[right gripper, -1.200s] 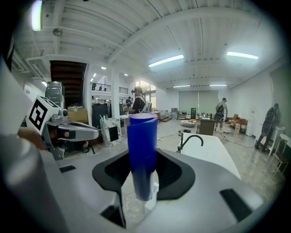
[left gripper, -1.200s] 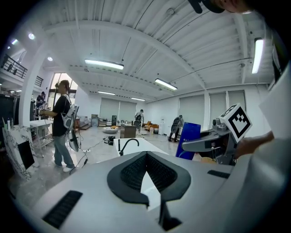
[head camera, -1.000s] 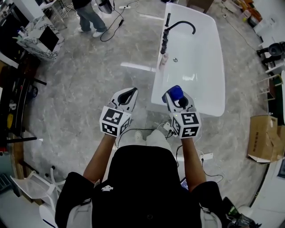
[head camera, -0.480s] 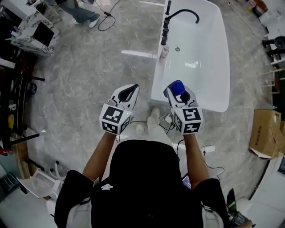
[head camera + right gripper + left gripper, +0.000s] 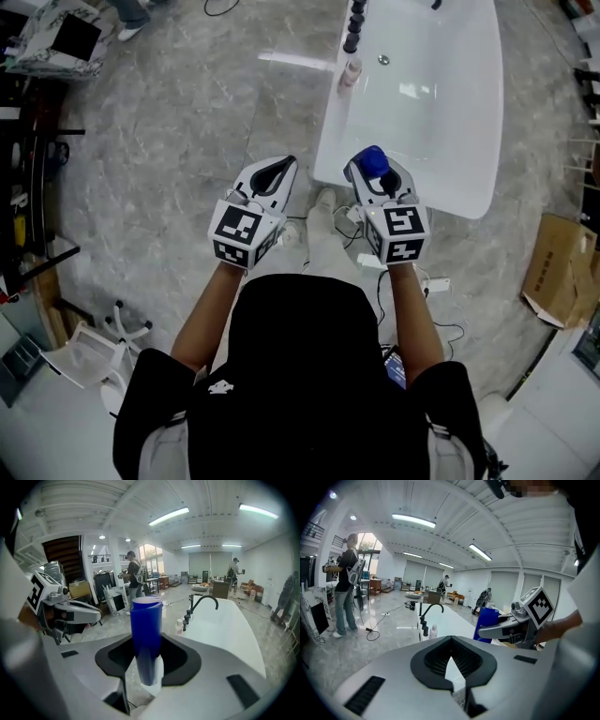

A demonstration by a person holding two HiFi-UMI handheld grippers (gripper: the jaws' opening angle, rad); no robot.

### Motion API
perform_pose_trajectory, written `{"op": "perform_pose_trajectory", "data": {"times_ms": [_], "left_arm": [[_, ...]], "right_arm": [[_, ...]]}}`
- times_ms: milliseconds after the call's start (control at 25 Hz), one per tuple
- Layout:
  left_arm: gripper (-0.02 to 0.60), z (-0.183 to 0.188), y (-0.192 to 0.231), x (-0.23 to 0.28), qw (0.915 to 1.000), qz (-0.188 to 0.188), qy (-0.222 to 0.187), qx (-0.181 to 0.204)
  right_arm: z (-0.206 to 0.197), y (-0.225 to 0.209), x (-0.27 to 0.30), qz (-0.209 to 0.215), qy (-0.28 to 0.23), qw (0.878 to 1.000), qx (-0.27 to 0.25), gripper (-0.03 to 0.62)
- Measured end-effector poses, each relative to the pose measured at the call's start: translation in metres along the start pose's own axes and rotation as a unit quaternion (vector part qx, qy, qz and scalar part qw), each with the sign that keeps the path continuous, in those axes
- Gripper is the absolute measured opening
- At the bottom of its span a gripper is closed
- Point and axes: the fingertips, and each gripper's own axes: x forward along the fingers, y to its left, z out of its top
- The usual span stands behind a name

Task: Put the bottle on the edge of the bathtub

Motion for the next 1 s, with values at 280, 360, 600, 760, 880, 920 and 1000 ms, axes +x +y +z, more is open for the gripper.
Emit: {"op": "perform_pose_trajectory", "data": {"times_ms": [280,360,600,760,880,920,1000], "left_arm": [[0.013,-0.034,0.007,0.035,0.9992,0.0,0.033,-0.023],[0.014,-0.042,0.005,0.044,0.999,0.001,0.036,-0.025],[0.013,-0.07,0.014,0.06,0.9984,0.009,0.051,-0.021],[0.014,-0.096,0.021,0.067,0.9966,0.019,0.07,-0.039],[0.014,-0.115,0.025,0.074,0.9952,0.024,0.081,-0.05],[0.013,-0.122,0.026,0.075,0.9948,0.022,0.085,-0.052],[0.014,-0.134,0.028,0.077,0.994,0.023,0.091,-0.055]], "right_arm": [[-0.035,-0.01,0.033,0.022,0.037,0.999,0.005,0.163],[-0.047,-0.014,0.039,0.026,0.047,0.999,0.005,0.163],[-0.083,-0.021,0.06,0.034,0.071,0.997,0.009,0.163],[-0.114,-0.02,0.079,0.046,0.097,0.994,0.002,0.163],[-0.132,-0.021,0.096,0.052,0.11,0.993,-0.008,0.163],[-0.138,-0.021,0.101,0.054,0.113,0.992,-0.009,0.163],[-0.149,-0.02,0.112,0.058,0.12,0.991,-0.011,0.163]]}}
